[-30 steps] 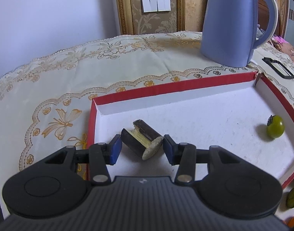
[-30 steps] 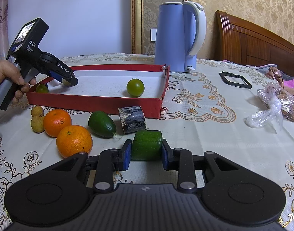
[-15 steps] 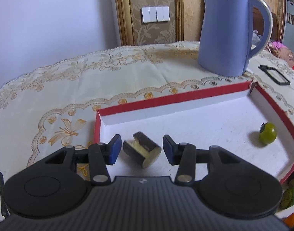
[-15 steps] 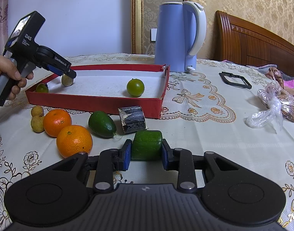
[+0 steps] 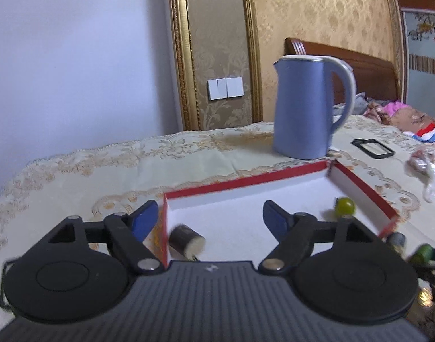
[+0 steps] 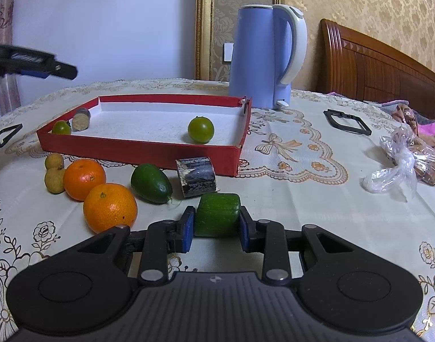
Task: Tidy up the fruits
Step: 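Carry the cucumber chunk into the red tray and open the right gripper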
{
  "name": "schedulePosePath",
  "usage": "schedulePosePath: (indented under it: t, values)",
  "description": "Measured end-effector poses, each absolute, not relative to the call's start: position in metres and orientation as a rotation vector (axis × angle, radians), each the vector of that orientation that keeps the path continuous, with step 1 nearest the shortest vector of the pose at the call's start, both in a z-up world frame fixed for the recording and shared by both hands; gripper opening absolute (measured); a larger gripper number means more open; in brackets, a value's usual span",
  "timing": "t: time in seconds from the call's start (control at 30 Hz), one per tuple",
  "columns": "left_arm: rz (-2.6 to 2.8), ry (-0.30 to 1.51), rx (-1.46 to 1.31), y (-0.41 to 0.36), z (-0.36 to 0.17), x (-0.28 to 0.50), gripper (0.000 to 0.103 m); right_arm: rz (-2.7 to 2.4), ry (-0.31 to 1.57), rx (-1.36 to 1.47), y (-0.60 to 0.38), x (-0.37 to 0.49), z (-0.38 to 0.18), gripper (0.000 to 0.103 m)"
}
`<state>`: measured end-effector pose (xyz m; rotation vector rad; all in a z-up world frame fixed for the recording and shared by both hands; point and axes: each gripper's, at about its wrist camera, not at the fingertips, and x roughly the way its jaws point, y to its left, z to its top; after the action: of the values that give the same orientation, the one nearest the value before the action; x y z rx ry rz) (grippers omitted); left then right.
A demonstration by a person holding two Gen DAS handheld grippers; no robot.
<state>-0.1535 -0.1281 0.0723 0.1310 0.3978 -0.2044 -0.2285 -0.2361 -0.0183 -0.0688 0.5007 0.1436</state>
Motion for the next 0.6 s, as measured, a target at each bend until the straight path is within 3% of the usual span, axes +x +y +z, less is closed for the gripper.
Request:
schedulePosePath:
  t: [0.13,0.6]
  values:
    - [-0.221,0.370,0.098,-0.125,0.055,-0.169,0.089,0.134,0.494,-0.097,-0.232,-0.230,-0.018,0.031]
    - [-0.231,0.408,-0.092,-0.090,0.027,-0.169,0.091,0.117,0.484,-0.155,-0.224,-0.232,0.004,0.030]
